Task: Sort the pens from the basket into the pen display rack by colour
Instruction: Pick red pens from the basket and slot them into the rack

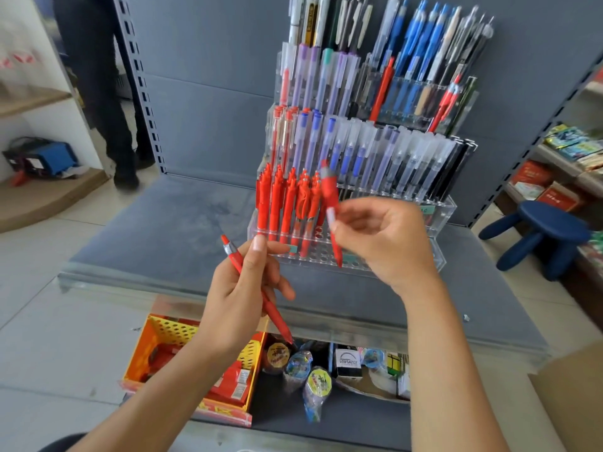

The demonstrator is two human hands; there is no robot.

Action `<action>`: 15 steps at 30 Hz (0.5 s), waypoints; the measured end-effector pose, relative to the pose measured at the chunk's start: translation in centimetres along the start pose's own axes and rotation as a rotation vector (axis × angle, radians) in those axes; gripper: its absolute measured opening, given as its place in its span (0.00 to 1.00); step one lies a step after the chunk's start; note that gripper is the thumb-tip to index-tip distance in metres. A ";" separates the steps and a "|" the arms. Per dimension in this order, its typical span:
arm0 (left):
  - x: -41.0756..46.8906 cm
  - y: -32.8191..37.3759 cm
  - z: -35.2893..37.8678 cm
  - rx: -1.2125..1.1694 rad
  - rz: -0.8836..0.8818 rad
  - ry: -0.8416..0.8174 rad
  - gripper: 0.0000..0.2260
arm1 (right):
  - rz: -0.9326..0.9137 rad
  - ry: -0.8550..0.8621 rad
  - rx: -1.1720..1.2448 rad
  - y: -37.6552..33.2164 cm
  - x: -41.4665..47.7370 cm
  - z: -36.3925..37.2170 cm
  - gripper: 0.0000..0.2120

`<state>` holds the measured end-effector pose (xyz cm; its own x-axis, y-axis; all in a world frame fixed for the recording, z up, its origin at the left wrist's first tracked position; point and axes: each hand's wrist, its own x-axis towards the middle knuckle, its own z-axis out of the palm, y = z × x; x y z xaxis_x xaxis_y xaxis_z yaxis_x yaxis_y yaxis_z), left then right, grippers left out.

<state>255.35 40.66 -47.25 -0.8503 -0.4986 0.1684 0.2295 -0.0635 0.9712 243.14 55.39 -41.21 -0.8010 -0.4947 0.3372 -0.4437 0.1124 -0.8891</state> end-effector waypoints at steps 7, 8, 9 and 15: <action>0.1 -0.3 -0.3 -0.054 -0.012 -0.018 0.23 | -0.129 0.357 0.065 1.3 1.4 0.9 0.09; 0.1 -0.3 -0.3 -0.051 -0.011 -0.020 0.23 | -0.114 0.350 0.044 1.5 1.4 1.1 0.08; 0.1 -0.2 -0.3 -0.050 -0.010 -0.023 0.23 | -0.093 0.339 0.028 1.7 1.4 1.3 0.07; -0.1 -0.2 -0.2 -0.004 -0.011 -0.062 0.23 | -0.064 0.315 -0.026 2.1 1.7 1.7 0.06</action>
<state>255.54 40.54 -47.46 -0.8804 -0.4435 0.1683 0.2223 -0.0723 0.9723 241.53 53.33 -43.01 -0.8544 -0.2109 0.4748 -0.5039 0.1134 -0.8563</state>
